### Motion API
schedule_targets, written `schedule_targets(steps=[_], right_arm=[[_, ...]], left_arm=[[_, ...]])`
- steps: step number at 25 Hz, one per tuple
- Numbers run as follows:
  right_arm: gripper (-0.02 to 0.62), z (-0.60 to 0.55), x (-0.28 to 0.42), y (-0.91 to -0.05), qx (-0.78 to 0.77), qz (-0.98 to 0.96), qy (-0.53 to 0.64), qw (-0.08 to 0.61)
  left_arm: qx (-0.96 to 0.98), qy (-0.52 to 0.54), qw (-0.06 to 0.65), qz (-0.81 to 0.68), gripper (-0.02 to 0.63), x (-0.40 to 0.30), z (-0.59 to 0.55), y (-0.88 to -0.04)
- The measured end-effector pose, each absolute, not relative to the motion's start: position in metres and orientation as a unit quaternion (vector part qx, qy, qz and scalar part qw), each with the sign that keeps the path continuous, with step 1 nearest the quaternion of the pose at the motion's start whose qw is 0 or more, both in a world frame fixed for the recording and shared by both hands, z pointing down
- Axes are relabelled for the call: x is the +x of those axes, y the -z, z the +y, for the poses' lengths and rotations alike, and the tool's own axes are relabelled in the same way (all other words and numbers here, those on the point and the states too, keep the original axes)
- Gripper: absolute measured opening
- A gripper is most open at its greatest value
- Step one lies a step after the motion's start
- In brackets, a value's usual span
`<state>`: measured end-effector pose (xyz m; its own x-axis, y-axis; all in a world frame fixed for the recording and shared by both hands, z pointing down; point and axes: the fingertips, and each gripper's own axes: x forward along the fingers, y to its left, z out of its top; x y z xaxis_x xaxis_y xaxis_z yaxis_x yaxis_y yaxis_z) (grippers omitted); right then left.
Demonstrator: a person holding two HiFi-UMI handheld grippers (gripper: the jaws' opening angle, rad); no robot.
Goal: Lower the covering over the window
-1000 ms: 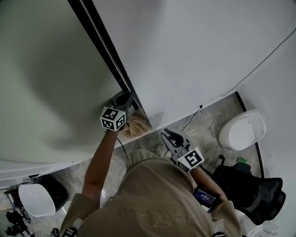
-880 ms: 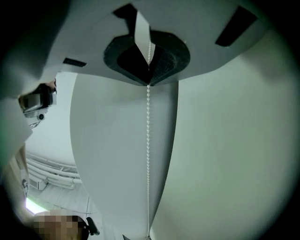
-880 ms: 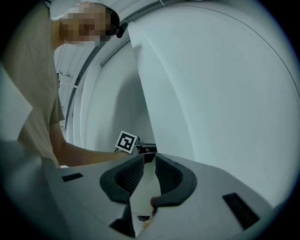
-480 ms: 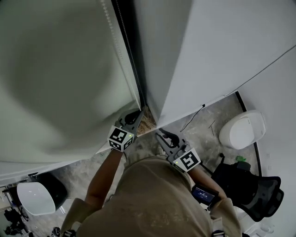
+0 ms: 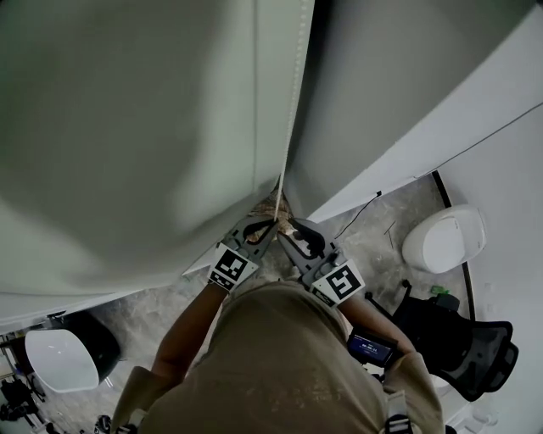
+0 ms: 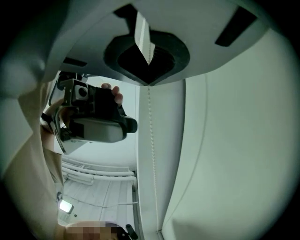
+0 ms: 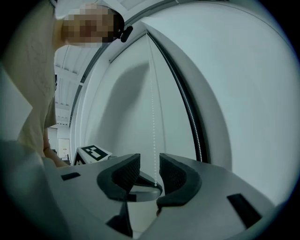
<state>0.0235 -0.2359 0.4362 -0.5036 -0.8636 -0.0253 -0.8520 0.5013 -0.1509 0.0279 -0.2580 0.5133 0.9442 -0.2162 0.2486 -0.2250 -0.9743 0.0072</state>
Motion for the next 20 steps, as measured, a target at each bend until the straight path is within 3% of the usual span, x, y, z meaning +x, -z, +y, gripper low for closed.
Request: schedule_targets(steps=[6, 20], right_arm=[[0.110, -0.255, -0.014, -0.438, -0.521, 0.852, 0.035, 0.042], [0.014, -0.246, -0.030, -0.434, -0.561, 0.822, 0.060, 0.074]], left_arm=[[0.991, -0.121, -0.032, -0.057, 0.016, 0.001, -0.239, -0.516], [0.997, -0.081, -0.001, -0.020, 0.015, -0.024, -0.224, -0.512]])
